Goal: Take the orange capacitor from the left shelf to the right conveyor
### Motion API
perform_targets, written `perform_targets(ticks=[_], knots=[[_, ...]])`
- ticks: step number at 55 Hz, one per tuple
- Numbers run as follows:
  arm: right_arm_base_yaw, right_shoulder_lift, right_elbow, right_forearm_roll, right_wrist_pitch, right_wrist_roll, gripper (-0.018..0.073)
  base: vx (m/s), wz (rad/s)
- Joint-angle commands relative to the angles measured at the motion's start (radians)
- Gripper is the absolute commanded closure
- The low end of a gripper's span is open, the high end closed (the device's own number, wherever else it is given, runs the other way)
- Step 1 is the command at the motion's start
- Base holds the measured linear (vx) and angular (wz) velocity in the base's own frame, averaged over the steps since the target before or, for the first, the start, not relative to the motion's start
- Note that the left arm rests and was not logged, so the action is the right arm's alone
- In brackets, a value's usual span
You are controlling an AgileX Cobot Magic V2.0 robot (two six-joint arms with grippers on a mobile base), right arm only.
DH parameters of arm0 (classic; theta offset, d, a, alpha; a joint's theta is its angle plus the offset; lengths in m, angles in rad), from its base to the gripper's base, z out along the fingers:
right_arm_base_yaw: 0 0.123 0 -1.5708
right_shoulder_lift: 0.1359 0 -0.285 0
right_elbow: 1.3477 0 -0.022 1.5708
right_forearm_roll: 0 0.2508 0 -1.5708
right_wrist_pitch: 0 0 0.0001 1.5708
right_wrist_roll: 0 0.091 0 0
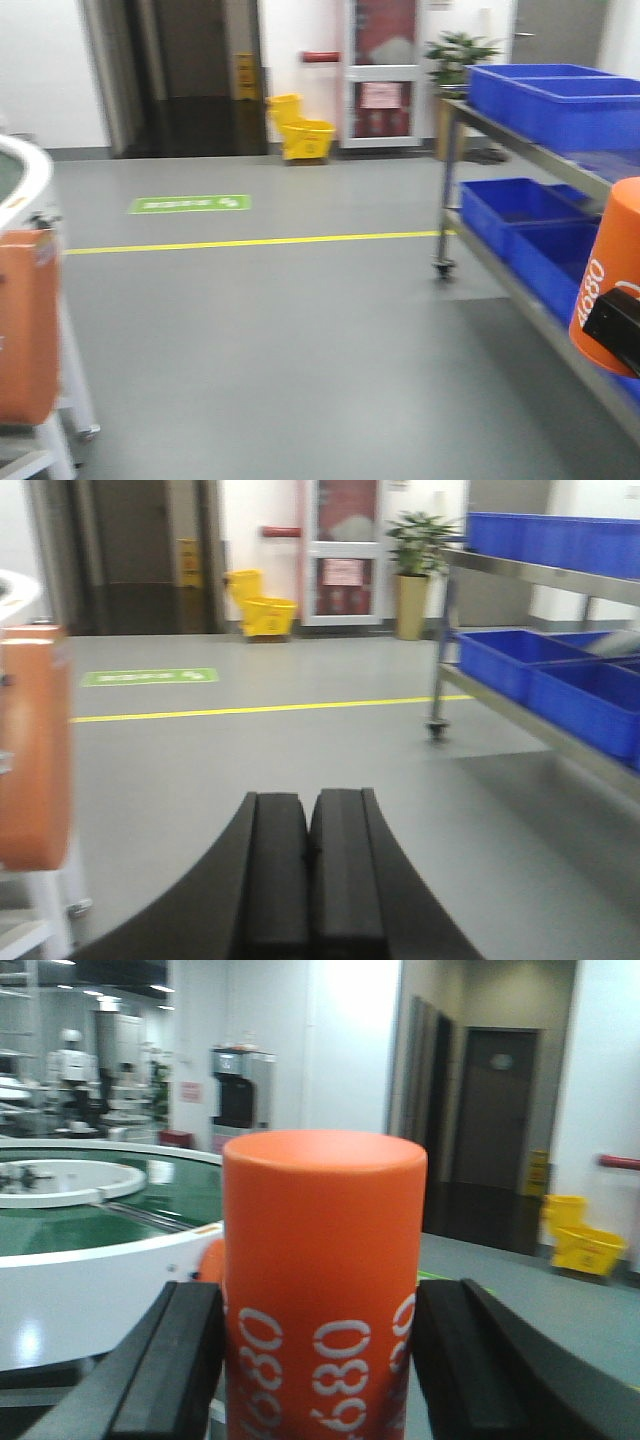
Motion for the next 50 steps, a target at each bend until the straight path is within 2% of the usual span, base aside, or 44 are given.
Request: perform_targets(ticks=[1, 26, 50], knots=[[0.0, 0.0, -0.029, -0.008, -0.084, -0.008, 0.0566, 0.24, 0.85], [0.0, -0.003, -0.029, -0.008, -0.084, -0.008, 0.0566, 0.26, 0.71], [0.0, -0.003, -0.029, -0.008, -0.084, -0.008, 0.0566, 0.34, 0.34]])
